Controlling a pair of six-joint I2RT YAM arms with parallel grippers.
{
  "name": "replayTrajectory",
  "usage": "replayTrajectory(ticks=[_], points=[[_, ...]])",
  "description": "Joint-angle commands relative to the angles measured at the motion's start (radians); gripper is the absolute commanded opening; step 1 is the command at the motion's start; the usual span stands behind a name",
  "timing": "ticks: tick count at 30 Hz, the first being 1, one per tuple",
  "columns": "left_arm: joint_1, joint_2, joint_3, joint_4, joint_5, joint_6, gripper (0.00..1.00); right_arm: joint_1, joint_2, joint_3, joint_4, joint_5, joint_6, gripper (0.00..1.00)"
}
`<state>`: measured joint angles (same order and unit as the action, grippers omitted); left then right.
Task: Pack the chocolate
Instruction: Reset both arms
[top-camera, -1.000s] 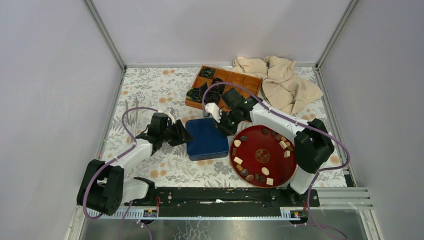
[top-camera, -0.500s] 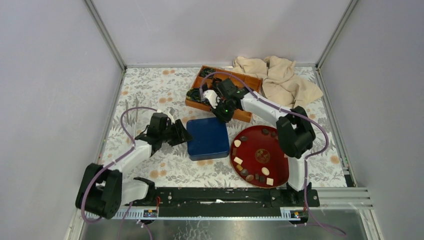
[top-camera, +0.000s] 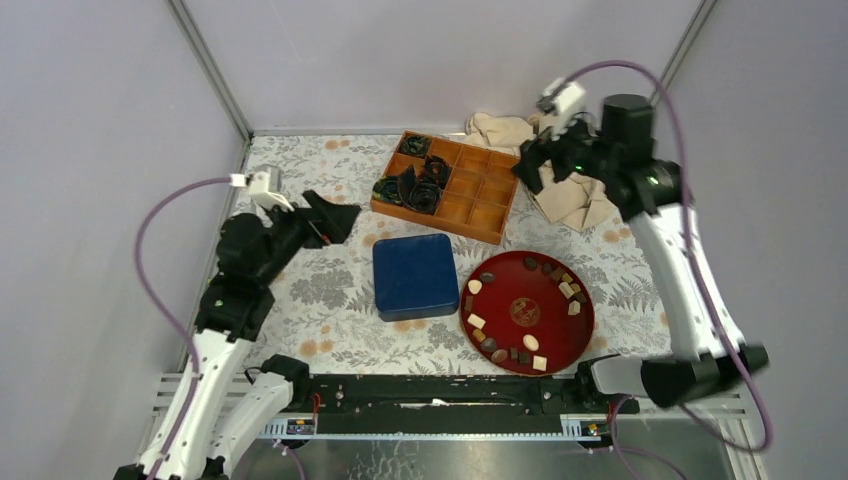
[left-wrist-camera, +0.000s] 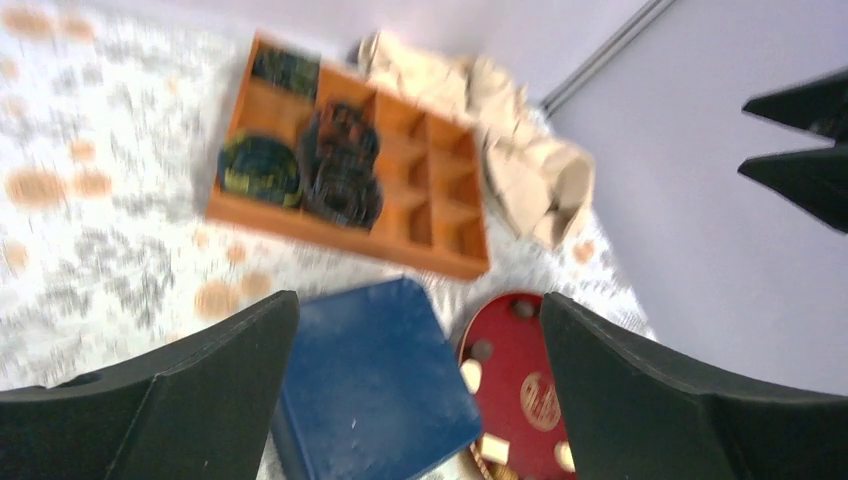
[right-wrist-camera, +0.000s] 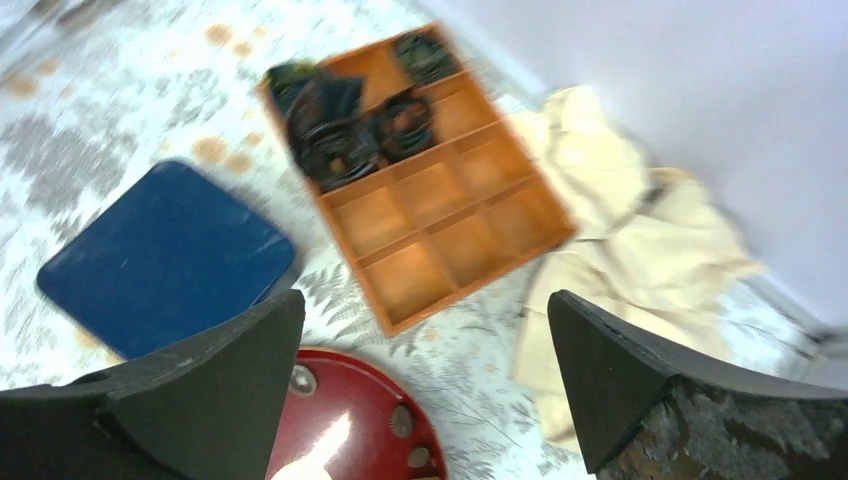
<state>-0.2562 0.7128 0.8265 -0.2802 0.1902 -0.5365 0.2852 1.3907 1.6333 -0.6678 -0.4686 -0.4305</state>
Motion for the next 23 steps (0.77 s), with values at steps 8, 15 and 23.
replayTrajectory(ticks=[8, 15, 23], points=[[0.006, 0.02, 0.455, -0.142, 0.075, 0.126, 0.99, -0.027, -0.275, 0.161, 0.007, 0.302, 0.396, 1.0], [0.006, 0.024, 0.572, -0.154, 0.197, 0.113, 0.99, -0.04, -0.304, 0.197, -0.011, 0.379, 0.474, 1.0], [0.006, -0.019, 0.573, -0.205, 0.157, 0.138, 0.99, -0.049, -0.296, 0.22, -0.035, 0.302, 0.453, 0.99]])
